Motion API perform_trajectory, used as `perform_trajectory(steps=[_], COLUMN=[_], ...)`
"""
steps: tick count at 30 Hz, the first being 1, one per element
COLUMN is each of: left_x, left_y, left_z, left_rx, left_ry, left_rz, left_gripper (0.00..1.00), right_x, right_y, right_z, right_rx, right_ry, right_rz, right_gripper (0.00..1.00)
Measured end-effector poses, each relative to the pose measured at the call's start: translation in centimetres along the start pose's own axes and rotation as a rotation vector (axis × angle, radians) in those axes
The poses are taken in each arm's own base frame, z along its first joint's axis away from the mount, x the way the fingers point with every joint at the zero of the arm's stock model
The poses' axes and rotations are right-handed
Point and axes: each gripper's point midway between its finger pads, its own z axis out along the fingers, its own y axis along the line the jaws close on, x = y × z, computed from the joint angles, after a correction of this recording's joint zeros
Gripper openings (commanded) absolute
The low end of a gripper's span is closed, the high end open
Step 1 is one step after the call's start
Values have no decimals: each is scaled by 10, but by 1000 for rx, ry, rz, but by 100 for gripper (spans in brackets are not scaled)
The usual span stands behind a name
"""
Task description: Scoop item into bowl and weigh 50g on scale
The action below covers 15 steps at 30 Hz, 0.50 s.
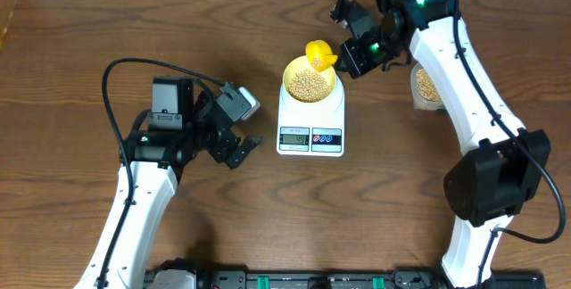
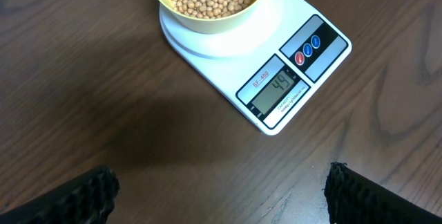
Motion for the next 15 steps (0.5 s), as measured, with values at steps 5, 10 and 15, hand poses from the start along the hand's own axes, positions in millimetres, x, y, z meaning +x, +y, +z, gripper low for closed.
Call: perform_trajectory(steps=[5,10,15], left_x=[0,0,0], left_y=[0,0,0], left_z=[0,0,0], left_rx=[0,0,0], left_ry=[0,0,0], left_rz=[0,0,0], left_gripper=[98,98,98], right_x=[-1,-1,-1], right_y=[4,5,5], right_z=[0,0,0], right_rx=[-22,-27,-28], right_ry=[-4,-5,-5], right_rz=[1,1,1], right_gripper=[1,1,1])
